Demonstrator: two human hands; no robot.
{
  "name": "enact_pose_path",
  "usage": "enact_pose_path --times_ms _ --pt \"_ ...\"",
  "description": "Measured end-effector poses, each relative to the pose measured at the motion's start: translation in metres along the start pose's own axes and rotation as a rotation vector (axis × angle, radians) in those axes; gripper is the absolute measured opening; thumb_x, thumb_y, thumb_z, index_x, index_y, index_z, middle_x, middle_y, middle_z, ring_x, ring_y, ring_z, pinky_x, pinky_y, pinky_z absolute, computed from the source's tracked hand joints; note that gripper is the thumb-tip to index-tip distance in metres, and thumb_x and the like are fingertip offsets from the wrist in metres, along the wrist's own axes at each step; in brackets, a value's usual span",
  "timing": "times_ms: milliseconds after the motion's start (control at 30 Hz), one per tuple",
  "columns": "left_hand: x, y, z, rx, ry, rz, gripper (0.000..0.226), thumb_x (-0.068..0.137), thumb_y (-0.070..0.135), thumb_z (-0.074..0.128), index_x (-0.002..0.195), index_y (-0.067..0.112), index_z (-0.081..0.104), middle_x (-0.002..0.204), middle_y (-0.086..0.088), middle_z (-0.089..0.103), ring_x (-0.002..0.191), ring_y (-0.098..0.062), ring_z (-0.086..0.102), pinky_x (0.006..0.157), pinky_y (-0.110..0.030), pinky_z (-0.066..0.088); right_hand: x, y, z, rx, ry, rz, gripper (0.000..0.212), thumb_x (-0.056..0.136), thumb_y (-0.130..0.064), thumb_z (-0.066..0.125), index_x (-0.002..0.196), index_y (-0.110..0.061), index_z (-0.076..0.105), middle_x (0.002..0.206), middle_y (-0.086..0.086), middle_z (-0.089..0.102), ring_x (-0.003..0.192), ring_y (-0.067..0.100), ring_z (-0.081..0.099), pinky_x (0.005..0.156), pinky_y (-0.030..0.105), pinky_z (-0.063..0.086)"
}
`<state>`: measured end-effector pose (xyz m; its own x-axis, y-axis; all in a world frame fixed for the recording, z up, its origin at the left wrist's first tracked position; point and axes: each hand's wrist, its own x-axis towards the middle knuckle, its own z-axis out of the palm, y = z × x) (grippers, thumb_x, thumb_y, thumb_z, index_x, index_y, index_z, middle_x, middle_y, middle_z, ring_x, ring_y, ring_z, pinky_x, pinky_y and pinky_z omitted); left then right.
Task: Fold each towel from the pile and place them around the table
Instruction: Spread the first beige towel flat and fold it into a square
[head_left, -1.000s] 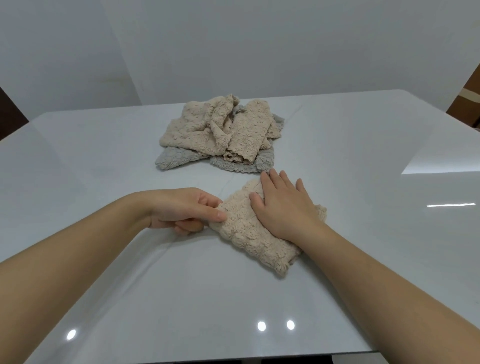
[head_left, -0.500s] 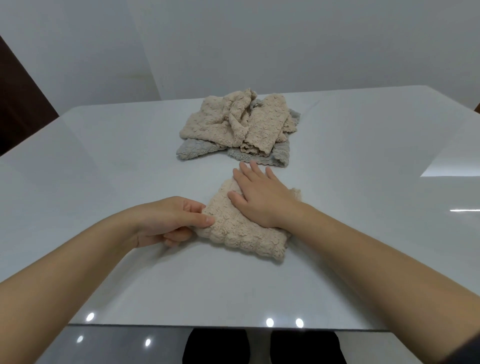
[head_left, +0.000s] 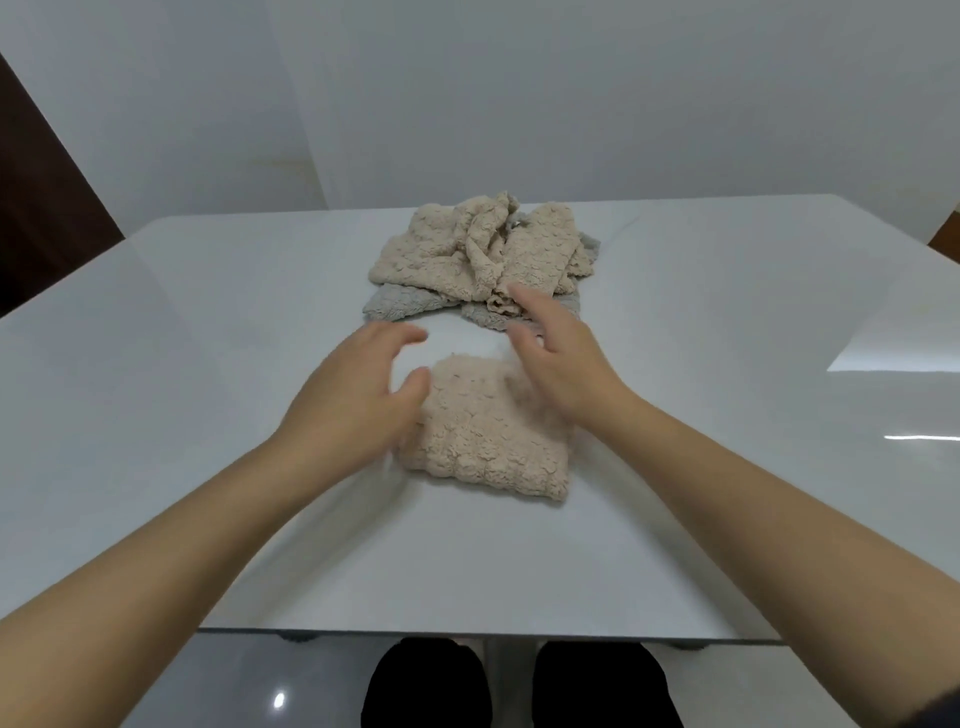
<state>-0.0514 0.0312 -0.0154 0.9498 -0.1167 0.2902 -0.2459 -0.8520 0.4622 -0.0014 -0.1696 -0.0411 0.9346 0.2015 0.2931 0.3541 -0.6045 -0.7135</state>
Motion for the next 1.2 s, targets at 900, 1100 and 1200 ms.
enact_pose_path --times_ms 900,1100,1200 --pt "0.024 0.008 0.082 0.211 -0.368 0.215 0.054 0.105 0.036 0.016 0.156 0.019 0.008 0.163 0.004 -0.001 0.148 -0.006 -0.008 0.121 -0.029 -0.006 -0.061 0.004 -0.054 0.754 -0.712 0.674 0.018 0.097 -0.024 0.047 0.102 -0.011 0.058 0.088 0.002 0.063 0.048 0.013 0.056 0.040 0.018 0.038" --pt "0.026 0.002 0.084 0.159 -0.361 0.228 0.057 0.102 0.038 0.010 0.156 0.020 0.012 0.163 0.006 0.004 0.148 -0.005 -0.005 0.121 -0.028 -0.005 -0.054 -0.003 -0.043 0.711 -0.746 0.514 0.006 0.097 -0.020 0.049 0.093 -0.017 0.049 0.070 -0.008 0.059 0.050 0.017 0.059 0.038 0.018 0.037" --pt "0.027 0.002 0.085 0.102 -0.359 0.206 0.061 0.099 0.042 0.008 0.156 0.022 0.015 0.163 0.008 0.007 0.148 -0.003 -0.004 0.120 -0.026 -0.004 -0.053 -0.006 -0.038 0.756 -0.784 0.513 0.003 0.099 -0.019 0.048 0.098 -0.017 0.049 0.070 -0.013 0.067 0.058 0.020 0.066 0.040 0.018 0.041"
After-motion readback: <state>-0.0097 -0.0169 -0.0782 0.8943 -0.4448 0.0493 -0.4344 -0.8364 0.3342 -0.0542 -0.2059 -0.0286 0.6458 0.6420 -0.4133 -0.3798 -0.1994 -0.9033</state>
